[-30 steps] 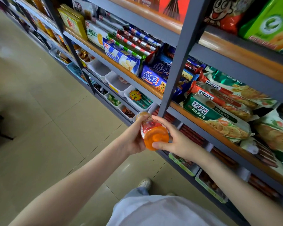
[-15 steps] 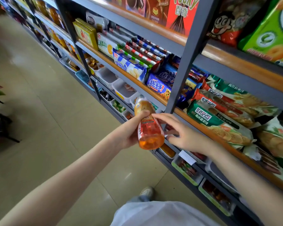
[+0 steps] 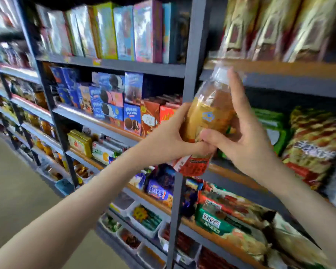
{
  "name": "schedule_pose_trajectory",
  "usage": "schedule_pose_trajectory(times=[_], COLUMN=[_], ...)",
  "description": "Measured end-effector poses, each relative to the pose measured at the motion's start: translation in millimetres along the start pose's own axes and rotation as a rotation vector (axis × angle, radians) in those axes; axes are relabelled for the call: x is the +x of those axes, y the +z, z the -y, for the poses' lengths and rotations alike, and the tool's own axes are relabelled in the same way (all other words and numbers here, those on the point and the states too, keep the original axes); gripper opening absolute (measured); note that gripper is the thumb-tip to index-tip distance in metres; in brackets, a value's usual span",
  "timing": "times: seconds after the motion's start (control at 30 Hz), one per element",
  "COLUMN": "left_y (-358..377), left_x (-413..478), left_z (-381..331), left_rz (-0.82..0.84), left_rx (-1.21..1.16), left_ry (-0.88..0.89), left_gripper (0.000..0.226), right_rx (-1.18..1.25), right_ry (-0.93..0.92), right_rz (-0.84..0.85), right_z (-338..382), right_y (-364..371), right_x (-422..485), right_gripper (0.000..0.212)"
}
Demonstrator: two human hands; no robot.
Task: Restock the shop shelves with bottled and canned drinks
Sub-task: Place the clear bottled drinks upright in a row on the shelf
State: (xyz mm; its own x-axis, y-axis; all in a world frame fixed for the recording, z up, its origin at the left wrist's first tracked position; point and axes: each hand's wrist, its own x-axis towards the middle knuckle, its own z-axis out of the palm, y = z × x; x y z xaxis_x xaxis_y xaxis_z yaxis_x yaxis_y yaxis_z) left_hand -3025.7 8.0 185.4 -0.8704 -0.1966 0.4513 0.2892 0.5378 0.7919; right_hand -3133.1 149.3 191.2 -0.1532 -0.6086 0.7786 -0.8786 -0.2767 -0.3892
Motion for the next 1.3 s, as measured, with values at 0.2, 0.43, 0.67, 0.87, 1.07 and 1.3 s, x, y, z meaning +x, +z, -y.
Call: schedule_pose_trajectory(times=[0.2, 0.43, 0.67, 0.87, 1.07, 1.3], left_y=[4.0, 49.6, 88.9, 75.0, 69.5, 66.8], left_x=[82.5, 184.6, 269.9, 298.5, 298.4, 301.5], left_z=[-62.9, -107.5, -117.5, -101.3, -96.7, -91.7], left_rz=[0.061, -0.348, -0.414, -0.419, -0.421, -0.455], left_rx=[-0.123, 0.416, 0.973, 1.190, 1.275, 1.343], left_ry=[0.436, 0.960, 0.958, 0.954, 1.012, 1.025], left_gripper=[0.055, 0.036, 0.050, 0.060, 0.064, 0.073], right_rx=[-0.467, -1.000, -0.920, -0.763, -0.704, -0.805], right_ry=[-0.307, -0.421, 0.000, 0.355, 0.552, 0.642], right_rz=[-0.378, -0.544, -0.277, -0.131, -0.045, 0.120], right_z=[25.1, 33.2, 14.4, -54.4, -129.0, -170.1], right_y=[-97.7, -223.5, -298.1, -321.3, -325.2, -328.3], right_x=[30.9, 48.6, 54.3, 80.3, 121.5, 137.7], right_gripper=[0.072, 0.049, 0.076, 0.075, 0.085, 0.132])
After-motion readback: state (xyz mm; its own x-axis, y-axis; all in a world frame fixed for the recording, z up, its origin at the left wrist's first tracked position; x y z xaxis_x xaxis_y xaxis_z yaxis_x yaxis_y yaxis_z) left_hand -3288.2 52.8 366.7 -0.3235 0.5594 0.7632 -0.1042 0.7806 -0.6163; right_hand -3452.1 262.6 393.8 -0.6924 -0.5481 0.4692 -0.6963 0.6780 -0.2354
